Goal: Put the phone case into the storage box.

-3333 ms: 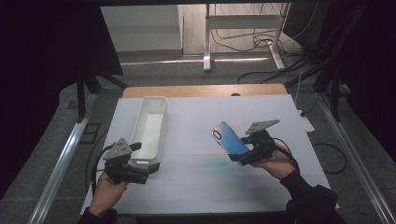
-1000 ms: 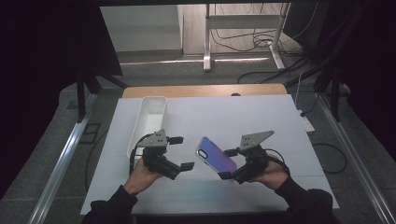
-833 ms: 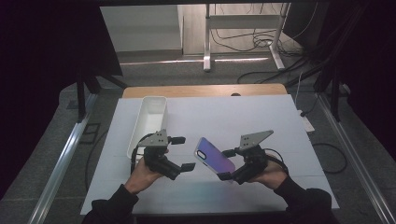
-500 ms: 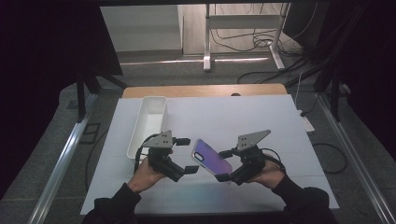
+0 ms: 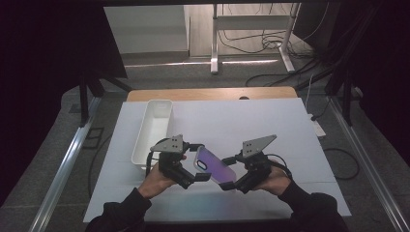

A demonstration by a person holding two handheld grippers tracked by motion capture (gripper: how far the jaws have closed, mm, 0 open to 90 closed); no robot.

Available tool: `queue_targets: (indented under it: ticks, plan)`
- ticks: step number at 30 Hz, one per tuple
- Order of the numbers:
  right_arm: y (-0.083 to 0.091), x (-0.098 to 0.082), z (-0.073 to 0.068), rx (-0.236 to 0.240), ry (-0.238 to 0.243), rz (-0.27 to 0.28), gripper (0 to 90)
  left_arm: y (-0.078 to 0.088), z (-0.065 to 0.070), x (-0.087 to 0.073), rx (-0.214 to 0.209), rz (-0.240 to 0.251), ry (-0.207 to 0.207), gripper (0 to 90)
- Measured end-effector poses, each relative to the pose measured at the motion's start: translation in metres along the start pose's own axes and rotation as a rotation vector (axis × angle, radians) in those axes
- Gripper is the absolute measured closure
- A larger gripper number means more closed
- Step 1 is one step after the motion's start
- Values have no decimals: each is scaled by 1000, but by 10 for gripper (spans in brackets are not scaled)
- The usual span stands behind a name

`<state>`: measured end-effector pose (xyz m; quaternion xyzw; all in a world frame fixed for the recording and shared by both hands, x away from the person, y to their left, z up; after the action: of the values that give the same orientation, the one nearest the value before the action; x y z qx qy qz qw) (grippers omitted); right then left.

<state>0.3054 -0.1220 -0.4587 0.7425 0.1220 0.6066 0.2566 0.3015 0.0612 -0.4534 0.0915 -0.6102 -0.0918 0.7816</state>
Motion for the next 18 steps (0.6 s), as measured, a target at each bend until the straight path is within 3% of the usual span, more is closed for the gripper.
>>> queue_targets:
  ticks: [14,18]
  plan:
    - [-2,2,-2,54,-8,17,168,-3,7,4,-97,28,-43,2]
    - [-2,2,-4,70,-7,25,168,-2,9,5,-99,40,-44,35]
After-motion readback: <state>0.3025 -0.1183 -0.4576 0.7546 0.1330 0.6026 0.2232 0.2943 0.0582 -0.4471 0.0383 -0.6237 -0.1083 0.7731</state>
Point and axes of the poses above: each handheld gripper's, and its own axes: y roughly backward along the jaws, x roughly out of its top, z roughly to its right, the point moved 5 cm from there along -y, roughly forward along the jaws, and after that the axes turned 11 degrees about -x, right-handed, at the moved point
